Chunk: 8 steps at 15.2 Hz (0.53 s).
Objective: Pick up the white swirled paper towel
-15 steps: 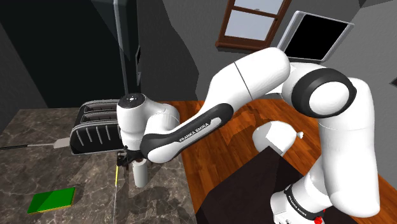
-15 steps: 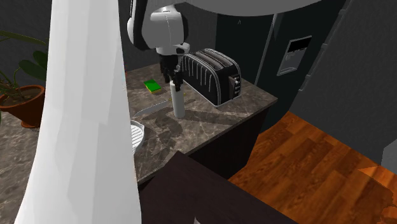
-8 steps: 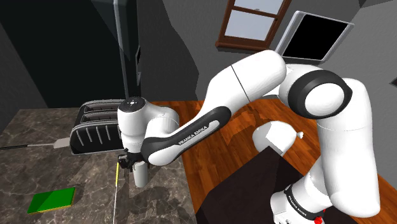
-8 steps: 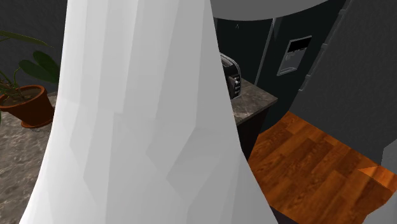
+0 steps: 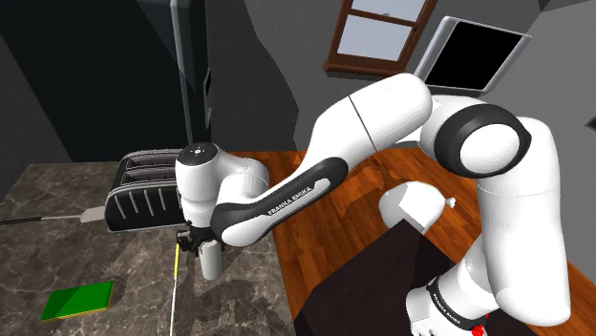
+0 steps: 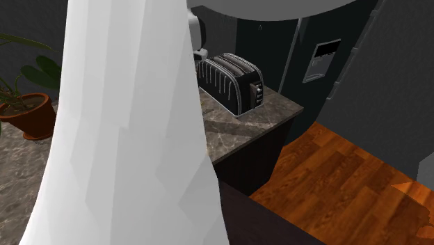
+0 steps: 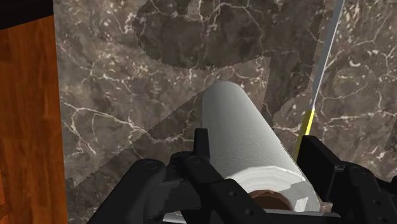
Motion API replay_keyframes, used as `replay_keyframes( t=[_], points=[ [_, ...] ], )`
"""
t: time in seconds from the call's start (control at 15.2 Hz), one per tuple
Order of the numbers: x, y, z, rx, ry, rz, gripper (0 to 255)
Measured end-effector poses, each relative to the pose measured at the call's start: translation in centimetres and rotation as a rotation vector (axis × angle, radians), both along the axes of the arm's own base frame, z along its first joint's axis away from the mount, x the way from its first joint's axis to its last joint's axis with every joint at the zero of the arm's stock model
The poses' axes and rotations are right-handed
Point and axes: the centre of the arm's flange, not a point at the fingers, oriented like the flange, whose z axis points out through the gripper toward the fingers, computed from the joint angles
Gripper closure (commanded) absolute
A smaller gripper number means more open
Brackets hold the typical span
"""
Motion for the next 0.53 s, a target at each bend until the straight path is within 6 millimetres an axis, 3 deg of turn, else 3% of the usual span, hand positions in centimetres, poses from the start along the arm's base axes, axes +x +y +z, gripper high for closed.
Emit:
replay_keyframes(
  t=[0.53],
  points=[
    [0.0, -0.2, 3.9, 0.000, 0.000, 0.000, 255]
  ],
)
